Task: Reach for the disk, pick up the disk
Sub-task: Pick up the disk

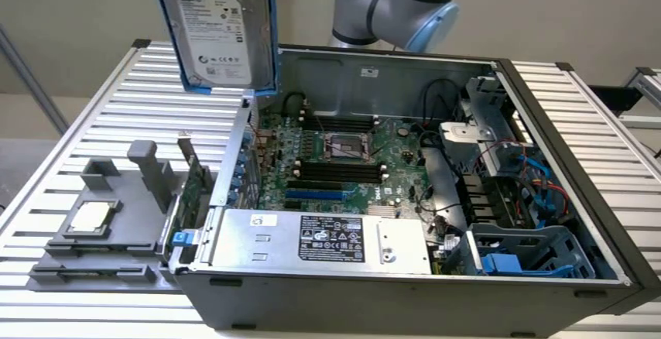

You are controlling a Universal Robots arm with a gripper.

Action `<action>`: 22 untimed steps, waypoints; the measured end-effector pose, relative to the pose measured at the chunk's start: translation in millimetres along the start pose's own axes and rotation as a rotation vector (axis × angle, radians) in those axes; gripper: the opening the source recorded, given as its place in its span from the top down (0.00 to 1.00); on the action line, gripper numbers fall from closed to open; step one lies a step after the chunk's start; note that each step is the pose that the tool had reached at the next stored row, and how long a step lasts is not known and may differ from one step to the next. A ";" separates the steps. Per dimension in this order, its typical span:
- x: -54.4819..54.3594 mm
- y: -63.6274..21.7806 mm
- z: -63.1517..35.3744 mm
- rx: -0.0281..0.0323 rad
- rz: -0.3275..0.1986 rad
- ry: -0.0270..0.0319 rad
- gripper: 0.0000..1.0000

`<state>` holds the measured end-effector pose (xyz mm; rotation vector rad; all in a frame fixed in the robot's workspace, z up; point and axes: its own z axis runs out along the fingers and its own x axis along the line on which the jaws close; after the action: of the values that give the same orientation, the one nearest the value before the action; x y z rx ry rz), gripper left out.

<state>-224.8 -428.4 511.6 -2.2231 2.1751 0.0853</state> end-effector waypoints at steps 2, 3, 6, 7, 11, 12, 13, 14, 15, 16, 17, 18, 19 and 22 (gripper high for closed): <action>3.8 -8.9 -0.4 0.0000 0.000 0.0001 0.67; 5.7 -13.5 -0.7 -0.0001 0.000 0.0002 0.67; 11.5 -26.8 -1.1 0.0001 0.000 0.0000 0.67; 13.5 -31.7 -1.3 0.0001 0.000 0.0000 0.67; 20.4 -49.5 -2.1 -0.0001 0.000 0.0001 0.67; 22.0 -54.0 -2.2 -0.0004 0.000 0.0000 0.67; 23.6 -58.6 -2.4 -0.0008 0.000 0.0000 0.67; 25.2 -62.9 -2.6 -0.0012 0.000 0.0000 0.67; 27.0 -67.8 -2.7 -0.0013 0.000 -0.0001 0.67; 28.7 -72.3 -3.0 -0.0015 0.000 0.0001 0.67; 30.5 -76.8 -3.1 -0.0015 0.000 0.0000 0.67; 32.4 -81.2 -3.2 -0.0015 0.000 0.0000 0.67; 34.2 -85.6 -2.9 -0.0015 0.000 -0.0001 0.67; 40.0 -98.6 -1.6 -0.0015 0.000 0.0000 0.67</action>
<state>-125.4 -466.2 509.1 -2.2238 2.1759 0.0869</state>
